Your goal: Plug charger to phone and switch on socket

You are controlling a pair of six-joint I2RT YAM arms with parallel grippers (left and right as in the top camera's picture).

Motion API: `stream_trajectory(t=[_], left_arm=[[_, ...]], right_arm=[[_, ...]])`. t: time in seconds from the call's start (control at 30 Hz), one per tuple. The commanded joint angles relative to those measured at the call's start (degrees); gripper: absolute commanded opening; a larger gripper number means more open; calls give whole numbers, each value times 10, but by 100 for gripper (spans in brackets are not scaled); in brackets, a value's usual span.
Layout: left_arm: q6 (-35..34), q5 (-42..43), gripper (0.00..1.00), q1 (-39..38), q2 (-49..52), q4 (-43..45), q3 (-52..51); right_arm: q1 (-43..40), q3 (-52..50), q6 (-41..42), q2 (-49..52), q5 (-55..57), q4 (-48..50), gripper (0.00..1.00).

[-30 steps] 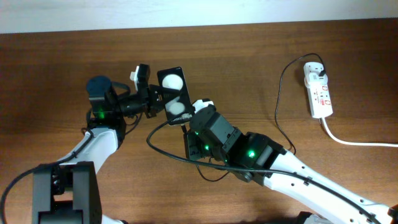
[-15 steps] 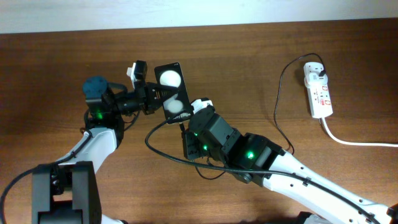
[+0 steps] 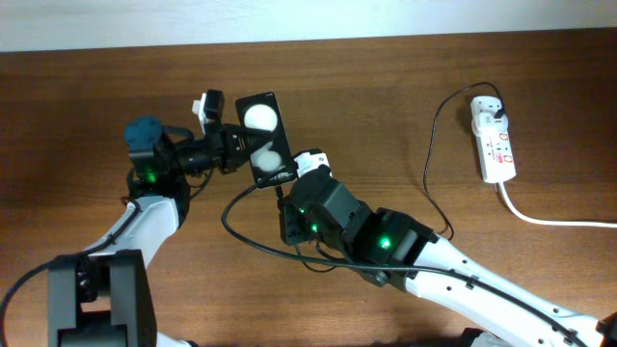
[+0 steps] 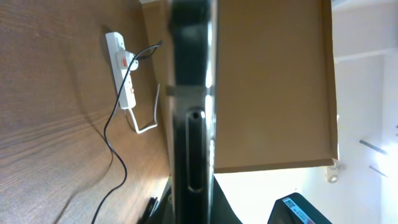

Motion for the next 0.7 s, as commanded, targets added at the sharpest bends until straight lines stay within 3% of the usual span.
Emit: stream_trajectory(t=[0.0, 0.6, 0.67], left_arm=[[45, 123, 0, -16, 0, 2, -3], [49, 126, 0, -57, -3, 2, -9], [68, 125, 0, -57, -2, 2, -9]], right_arm=[[-8, 14, -9, -2, 78, 50, 4], [-27, 14, -26, -3, 76, 158, 4], [-27, 14, -56, -12, 75, 151, 10]])
